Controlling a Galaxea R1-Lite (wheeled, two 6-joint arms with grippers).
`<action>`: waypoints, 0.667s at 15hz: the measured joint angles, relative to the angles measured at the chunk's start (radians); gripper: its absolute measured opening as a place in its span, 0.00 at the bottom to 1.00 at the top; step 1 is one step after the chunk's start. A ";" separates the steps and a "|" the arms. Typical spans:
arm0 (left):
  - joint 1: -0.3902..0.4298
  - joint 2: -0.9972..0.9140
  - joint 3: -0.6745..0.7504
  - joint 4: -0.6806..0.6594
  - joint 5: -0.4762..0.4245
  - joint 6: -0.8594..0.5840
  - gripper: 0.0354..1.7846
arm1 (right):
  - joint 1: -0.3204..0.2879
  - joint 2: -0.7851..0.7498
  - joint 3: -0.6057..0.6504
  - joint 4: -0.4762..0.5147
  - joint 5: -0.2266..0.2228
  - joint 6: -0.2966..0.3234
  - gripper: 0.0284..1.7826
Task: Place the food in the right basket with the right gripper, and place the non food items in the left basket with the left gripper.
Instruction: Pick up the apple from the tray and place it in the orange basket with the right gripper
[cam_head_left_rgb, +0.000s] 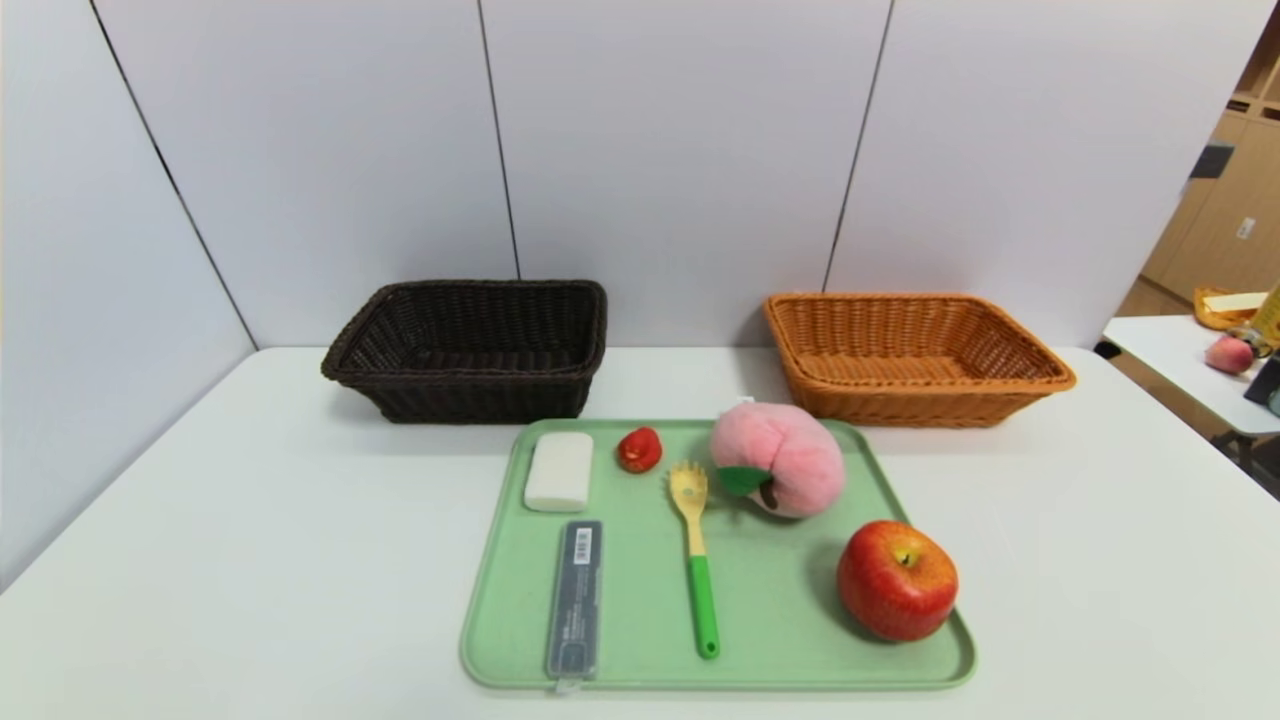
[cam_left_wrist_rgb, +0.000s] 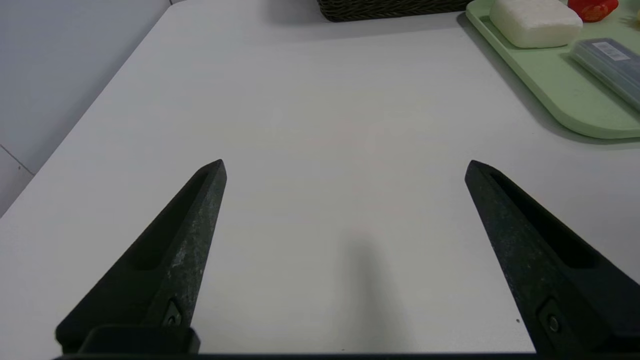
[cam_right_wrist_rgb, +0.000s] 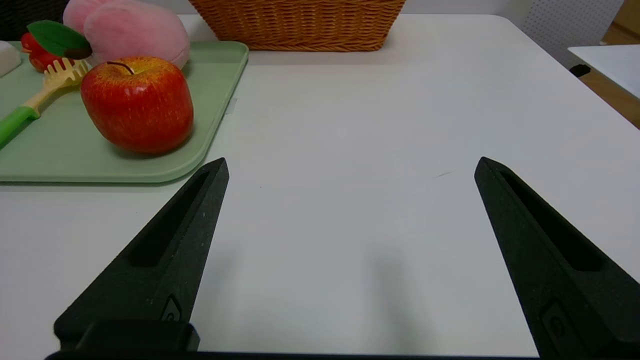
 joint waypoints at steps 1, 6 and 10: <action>0.000 0.000 0.000 0.000 0.000 0.000 0.94 | 0.000 0.000 0.000 0.000 0.000 -0.001 0.95; 0.000 0.000 -0.001 0.000 -0.008 0.005 0.94 | 0.000 0.000 0.000 0.001 0.001 -0.002 0.95; 0.000 0.000 -0.003 0.001 -0.004 -0.012 0.94 | 0.000 0.003 -0.066 0.037 0.027 -0.004 0.95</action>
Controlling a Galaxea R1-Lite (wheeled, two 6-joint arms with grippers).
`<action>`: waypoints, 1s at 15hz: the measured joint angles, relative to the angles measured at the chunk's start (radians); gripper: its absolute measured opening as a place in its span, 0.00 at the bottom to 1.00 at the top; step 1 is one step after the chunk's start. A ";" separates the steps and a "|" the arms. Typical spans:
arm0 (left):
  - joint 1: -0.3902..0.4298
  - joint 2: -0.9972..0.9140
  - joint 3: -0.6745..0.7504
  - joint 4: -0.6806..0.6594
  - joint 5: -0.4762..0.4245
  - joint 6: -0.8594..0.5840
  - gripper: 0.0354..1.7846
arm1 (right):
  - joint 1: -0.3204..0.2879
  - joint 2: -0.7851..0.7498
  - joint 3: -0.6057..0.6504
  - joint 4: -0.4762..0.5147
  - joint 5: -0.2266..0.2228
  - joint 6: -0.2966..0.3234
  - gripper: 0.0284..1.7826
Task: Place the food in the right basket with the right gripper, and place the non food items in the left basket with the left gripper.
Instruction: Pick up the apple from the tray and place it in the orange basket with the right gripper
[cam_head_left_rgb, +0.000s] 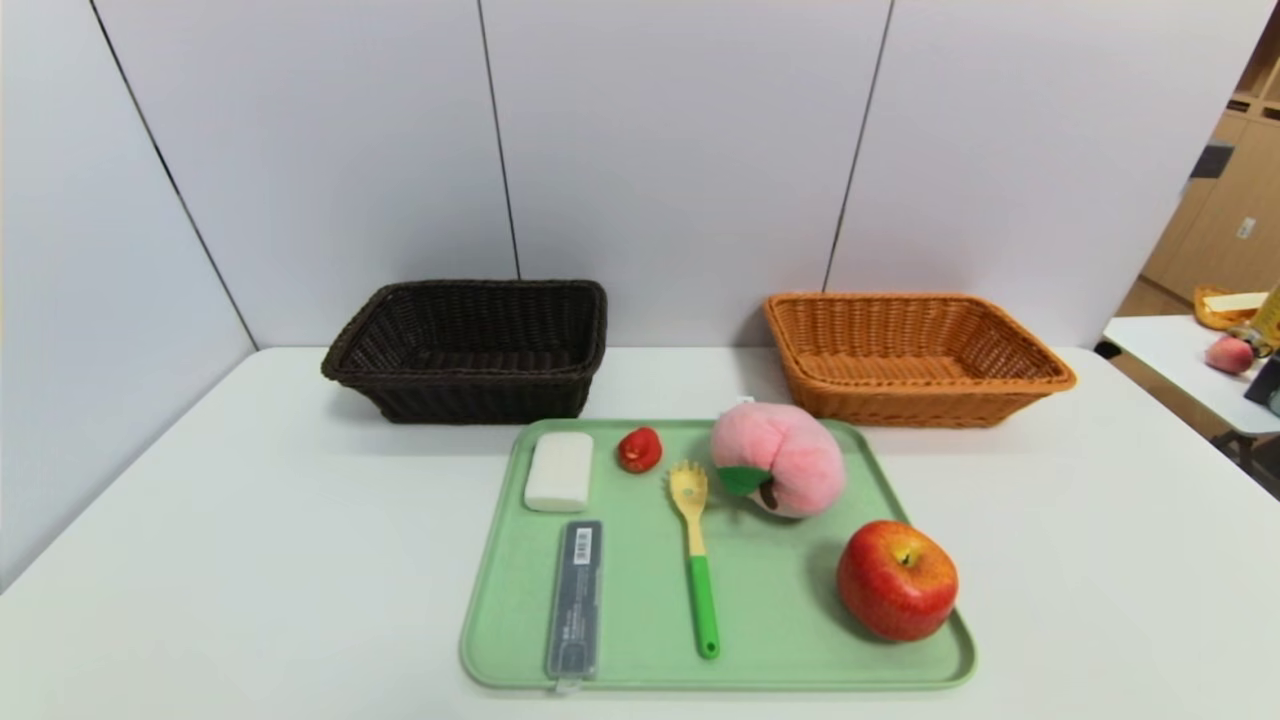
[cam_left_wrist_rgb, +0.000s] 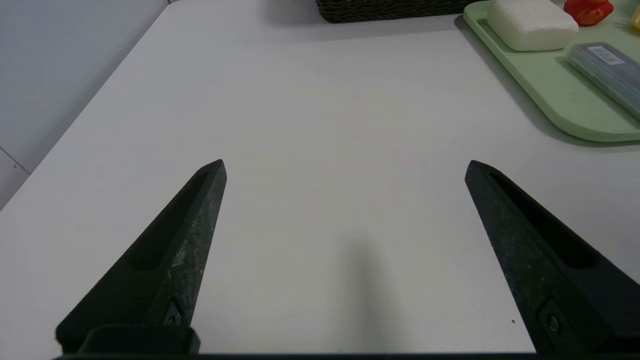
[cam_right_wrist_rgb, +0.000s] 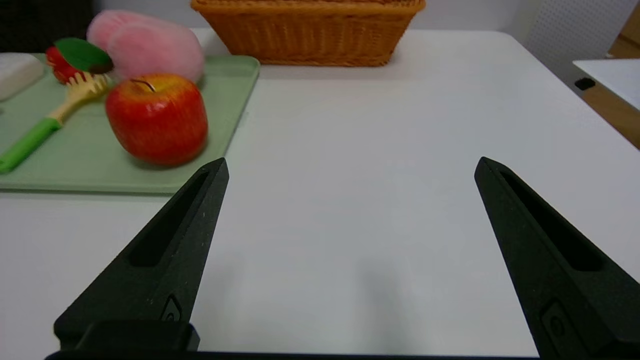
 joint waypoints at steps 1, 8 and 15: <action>0.000 0.000 0.000 0.000 -0.003 0.008 0.94 | 0.000 0.011 -0.059 0.027 0.026 0.001 0.95; 0.000 0.021 -0.146 0.076 0.011 -0.003 0.94 | -0.013 0.399 -0.670 0.390 0.210 0.010 0.95; -0.002 0.518 -0.652 0.111 0.039 -0.052 0.94 | 0.011 0.969 -1.014 0.578 0.207 0.100 0.95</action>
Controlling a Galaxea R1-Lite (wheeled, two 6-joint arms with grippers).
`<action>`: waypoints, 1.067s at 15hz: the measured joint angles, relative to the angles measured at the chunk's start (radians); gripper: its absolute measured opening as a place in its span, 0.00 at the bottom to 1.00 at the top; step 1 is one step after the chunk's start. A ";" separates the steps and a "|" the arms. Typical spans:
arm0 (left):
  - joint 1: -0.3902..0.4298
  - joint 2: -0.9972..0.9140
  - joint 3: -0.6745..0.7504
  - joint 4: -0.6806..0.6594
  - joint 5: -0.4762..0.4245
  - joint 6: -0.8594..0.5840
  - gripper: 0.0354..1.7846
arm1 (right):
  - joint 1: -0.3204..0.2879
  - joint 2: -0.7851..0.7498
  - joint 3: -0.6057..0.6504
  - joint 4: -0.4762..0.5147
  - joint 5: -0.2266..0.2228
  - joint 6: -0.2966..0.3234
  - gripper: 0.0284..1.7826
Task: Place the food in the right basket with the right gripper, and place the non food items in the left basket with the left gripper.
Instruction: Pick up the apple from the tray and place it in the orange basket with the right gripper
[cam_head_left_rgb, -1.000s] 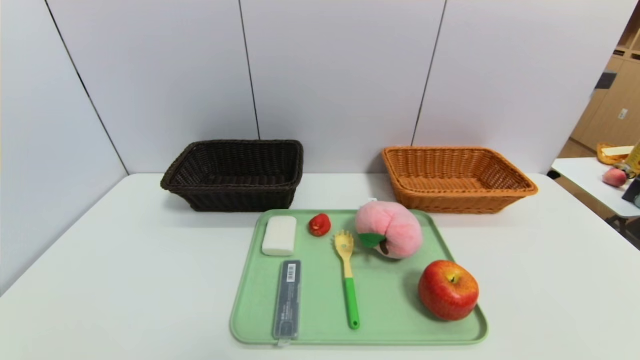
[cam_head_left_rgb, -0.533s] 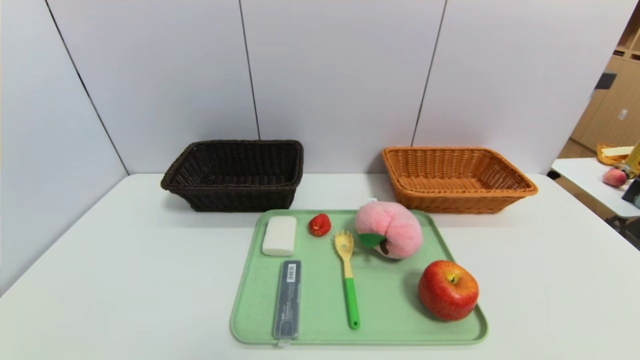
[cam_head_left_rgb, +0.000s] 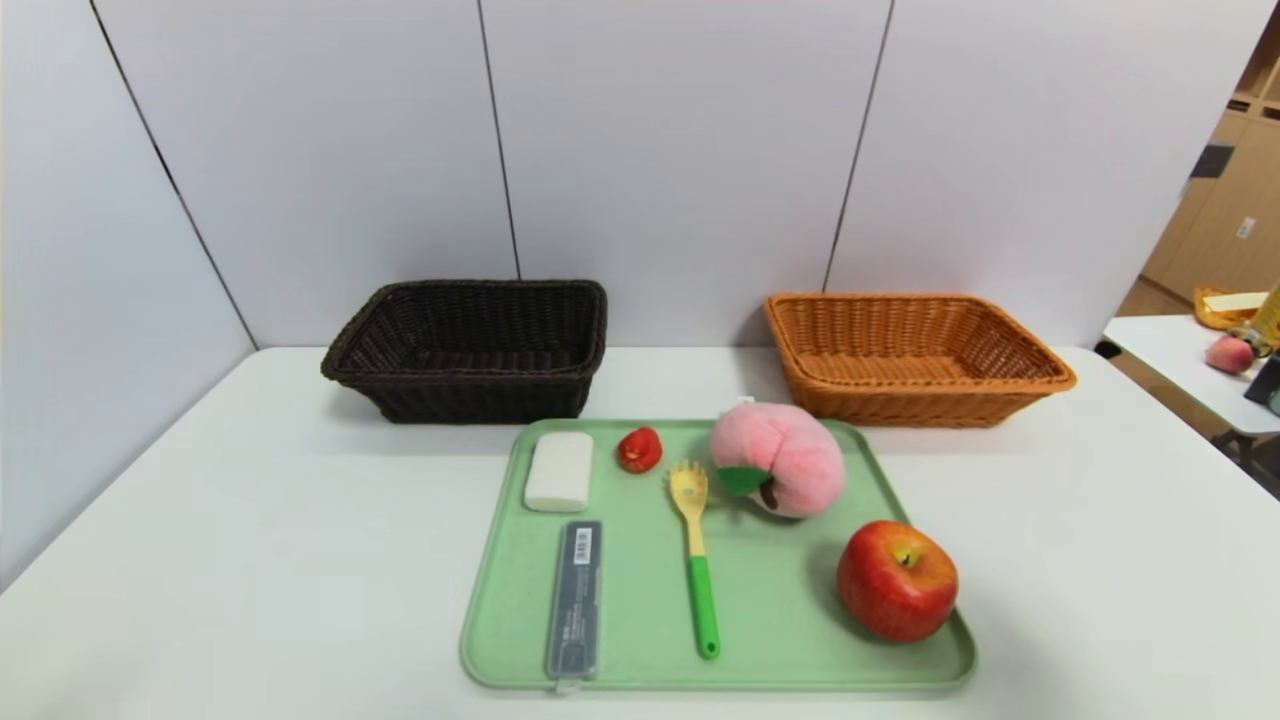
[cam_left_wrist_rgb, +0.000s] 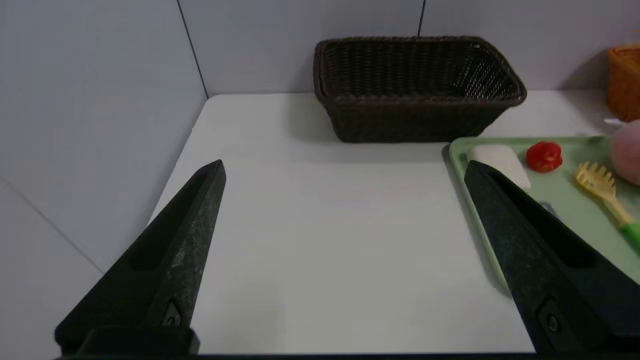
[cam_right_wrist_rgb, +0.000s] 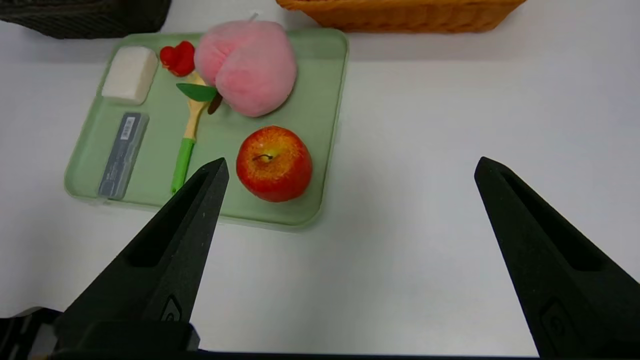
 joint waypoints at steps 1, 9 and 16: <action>-0.003 0.087 -0.081 -0.007 -0.017 -0.017 0.94 | 0.033 0.069 -0.032 0.023 -0.018 0.029 0.95; -0.028 0.468 -0.296 0.201 0.054 0.005 0.94 | 0.388 0.498 -0.261 0.232 -0.247 0.296 0.95; -0.207 0.544 -0.259 0.303 0.036 -0.086 0.94 | 0.520 0.732 -0.493 0.518 -0.246 0.422 0.95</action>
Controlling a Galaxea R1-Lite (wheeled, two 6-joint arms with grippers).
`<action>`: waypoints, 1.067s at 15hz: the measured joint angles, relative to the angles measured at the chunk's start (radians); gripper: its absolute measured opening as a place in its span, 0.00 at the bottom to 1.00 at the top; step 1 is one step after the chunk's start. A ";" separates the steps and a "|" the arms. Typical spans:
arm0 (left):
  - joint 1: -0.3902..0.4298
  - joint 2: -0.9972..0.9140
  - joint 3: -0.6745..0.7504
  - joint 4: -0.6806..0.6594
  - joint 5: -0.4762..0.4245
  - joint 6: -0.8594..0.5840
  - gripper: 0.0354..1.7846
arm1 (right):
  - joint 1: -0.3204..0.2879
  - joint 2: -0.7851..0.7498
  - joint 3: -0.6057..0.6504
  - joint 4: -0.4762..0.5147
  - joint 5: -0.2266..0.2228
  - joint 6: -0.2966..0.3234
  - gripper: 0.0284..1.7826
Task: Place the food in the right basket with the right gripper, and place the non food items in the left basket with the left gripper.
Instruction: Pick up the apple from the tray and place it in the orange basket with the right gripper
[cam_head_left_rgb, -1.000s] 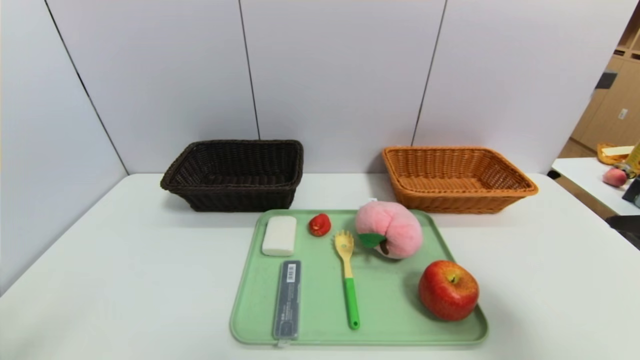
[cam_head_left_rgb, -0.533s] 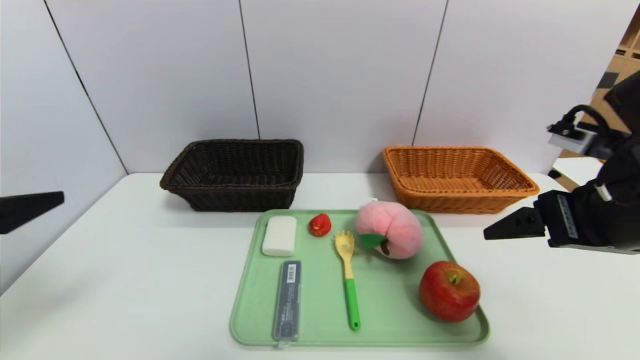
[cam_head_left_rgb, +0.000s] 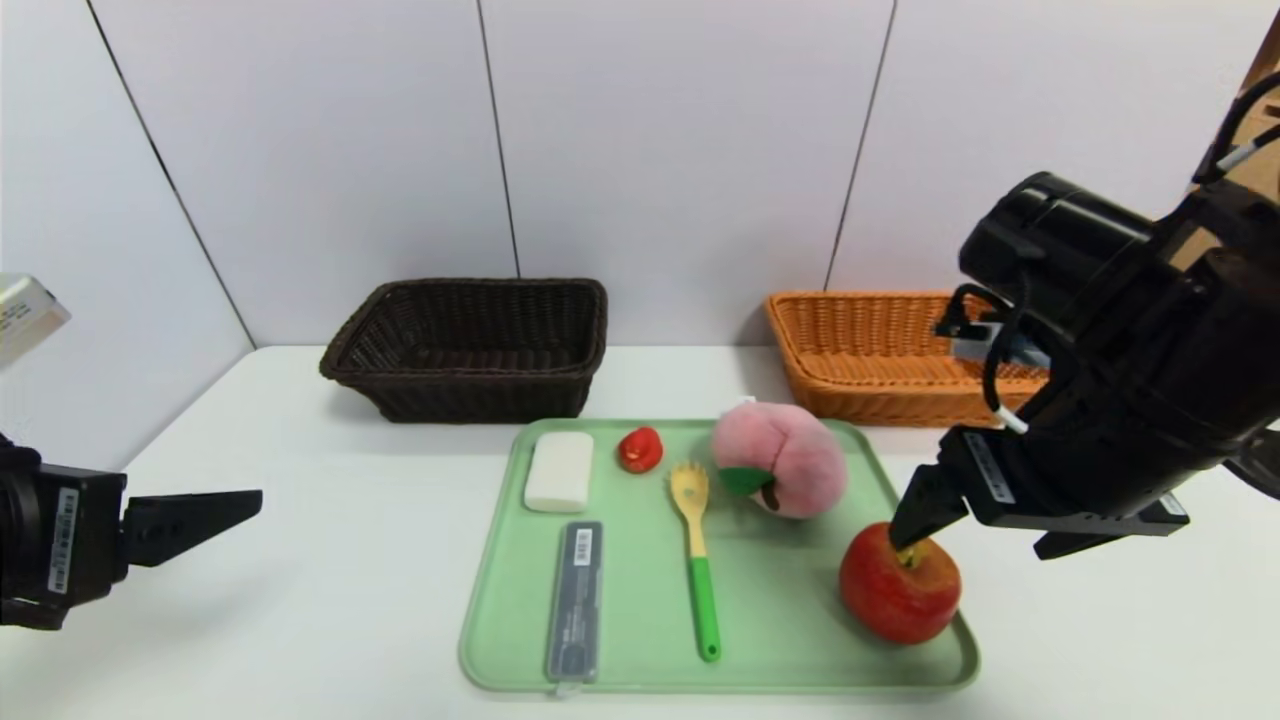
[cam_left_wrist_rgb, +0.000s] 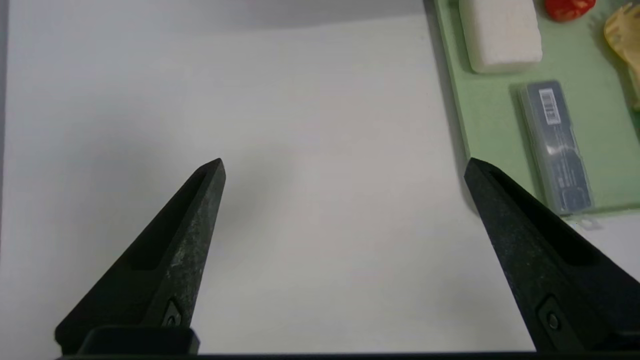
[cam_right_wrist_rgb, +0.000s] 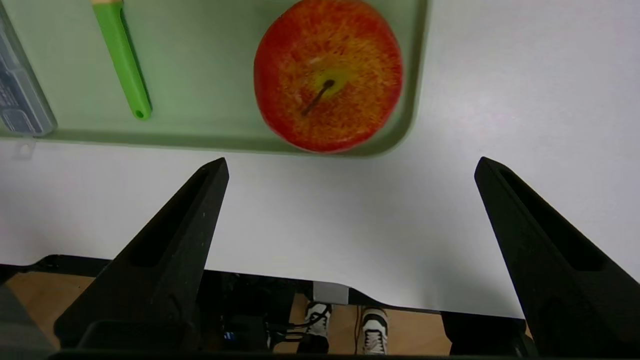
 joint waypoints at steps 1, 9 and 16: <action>-0.027 0.011 -0.006 0.009 0.001 -0.024 0.94 | 0.018 0.020 -0.004 0.001 0.000 0.000 0.95; -0.161 0.058 0.003 0.015 0.003 -0.126 0.94 | 0.062 0.139 -0.009 -0.021 -0.073 0.003 0.95; -0.173 0.058 0.015 0.010 0.003 -0.126 0.94 | 0.051 0.204 -0.011 -0.023 -0.047 0.026 0.96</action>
